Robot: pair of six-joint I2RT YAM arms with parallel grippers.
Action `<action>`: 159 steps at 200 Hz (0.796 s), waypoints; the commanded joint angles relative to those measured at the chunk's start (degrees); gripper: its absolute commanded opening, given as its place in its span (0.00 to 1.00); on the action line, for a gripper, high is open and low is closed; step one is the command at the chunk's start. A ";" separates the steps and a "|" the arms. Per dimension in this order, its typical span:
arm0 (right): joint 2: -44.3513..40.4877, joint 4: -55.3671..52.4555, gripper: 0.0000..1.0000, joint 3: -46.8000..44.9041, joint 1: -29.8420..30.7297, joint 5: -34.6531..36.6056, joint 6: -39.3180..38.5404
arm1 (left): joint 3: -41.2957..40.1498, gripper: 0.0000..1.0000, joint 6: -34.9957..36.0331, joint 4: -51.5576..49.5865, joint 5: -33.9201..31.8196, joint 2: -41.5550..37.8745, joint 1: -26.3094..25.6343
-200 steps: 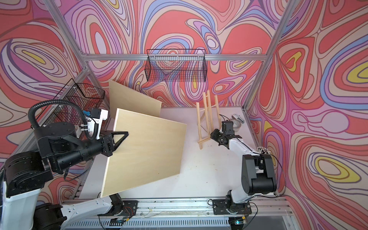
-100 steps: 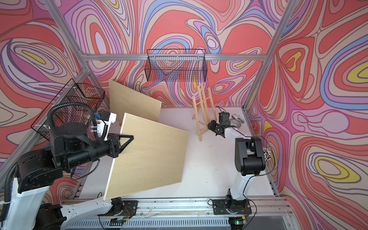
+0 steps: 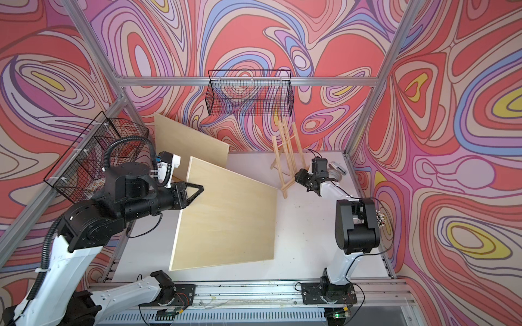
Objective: Disassemble the easel
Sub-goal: Move the easel to the center of the board, then place the drawing board at the center of the board.
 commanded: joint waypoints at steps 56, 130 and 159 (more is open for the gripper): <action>-16.77 -4.01 0.54 -9.94 -0.12 -2.03 4.29 | -11.25 0.00 -18.13 27.60 19.43 0.04 11.09; -23.92 -3.22 0.55 -19.70 -0.14 -4.63 4.35 | -20.04 0.00 -18.39 27.11 22.05 -1.97 12.16; -23.60 -2.05 0.55 -20.69 -0.16 -4.83 4.01 | -21.82 0.00 -16.78 22.58 22.26 -4.37 14.15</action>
